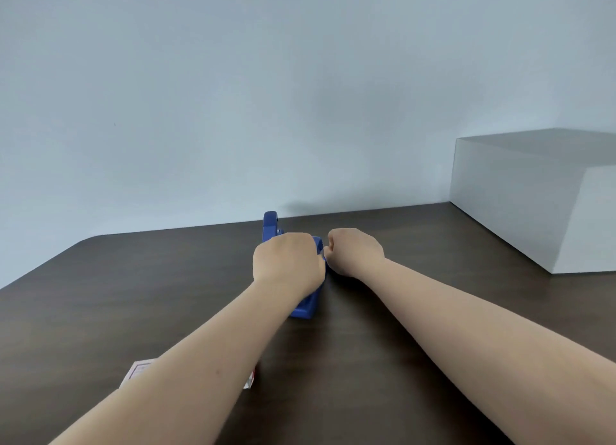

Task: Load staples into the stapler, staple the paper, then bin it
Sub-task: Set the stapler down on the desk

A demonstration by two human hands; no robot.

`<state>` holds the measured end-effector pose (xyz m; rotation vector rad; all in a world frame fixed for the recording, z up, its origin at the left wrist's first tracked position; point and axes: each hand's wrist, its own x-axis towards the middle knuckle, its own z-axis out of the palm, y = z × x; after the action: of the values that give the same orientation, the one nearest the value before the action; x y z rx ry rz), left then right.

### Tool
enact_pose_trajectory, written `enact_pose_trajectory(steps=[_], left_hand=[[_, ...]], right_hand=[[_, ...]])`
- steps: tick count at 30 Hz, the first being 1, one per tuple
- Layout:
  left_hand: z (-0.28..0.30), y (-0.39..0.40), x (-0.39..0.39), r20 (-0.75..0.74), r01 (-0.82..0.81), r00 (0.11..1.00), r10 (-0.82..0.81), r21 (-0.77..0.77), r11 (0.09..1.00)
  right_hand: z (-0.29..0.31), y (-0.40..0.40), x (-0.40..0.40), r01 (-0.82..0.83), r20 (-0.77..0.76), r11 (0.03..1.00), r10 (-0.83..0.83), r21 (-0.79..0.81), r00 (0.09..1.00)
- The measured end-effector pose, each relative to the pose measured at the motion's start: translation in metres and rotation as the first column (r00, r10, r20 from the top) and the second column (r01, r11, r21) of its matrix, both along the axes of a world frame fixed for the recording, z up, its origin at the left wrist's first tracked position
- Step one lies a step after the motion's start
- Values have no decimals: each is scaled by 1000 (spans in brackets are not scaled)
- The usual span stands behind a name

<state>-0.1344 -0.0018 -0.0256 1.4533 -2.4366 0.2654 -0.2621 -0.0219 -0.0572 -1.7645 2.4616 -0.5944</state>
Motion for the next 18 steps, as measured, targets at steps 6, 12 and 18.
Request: enact_pose_trajectory(steps=[6,12,18], left_hand=[[-6,-47,-22,-175,-33,983,48,87,996],[-3,-86,-47,-96,-98,990,105,67,993],[-4,-110,-54,-129,-156,978,163,60,986]], right_hand=[[-5,-18,-18,-4,-18,998,3,-55,1000],[-10,-23,-30,7,2,994,-6,-112,1000],[-11,-27,-33,-17,0,993,17,-119,1000]])
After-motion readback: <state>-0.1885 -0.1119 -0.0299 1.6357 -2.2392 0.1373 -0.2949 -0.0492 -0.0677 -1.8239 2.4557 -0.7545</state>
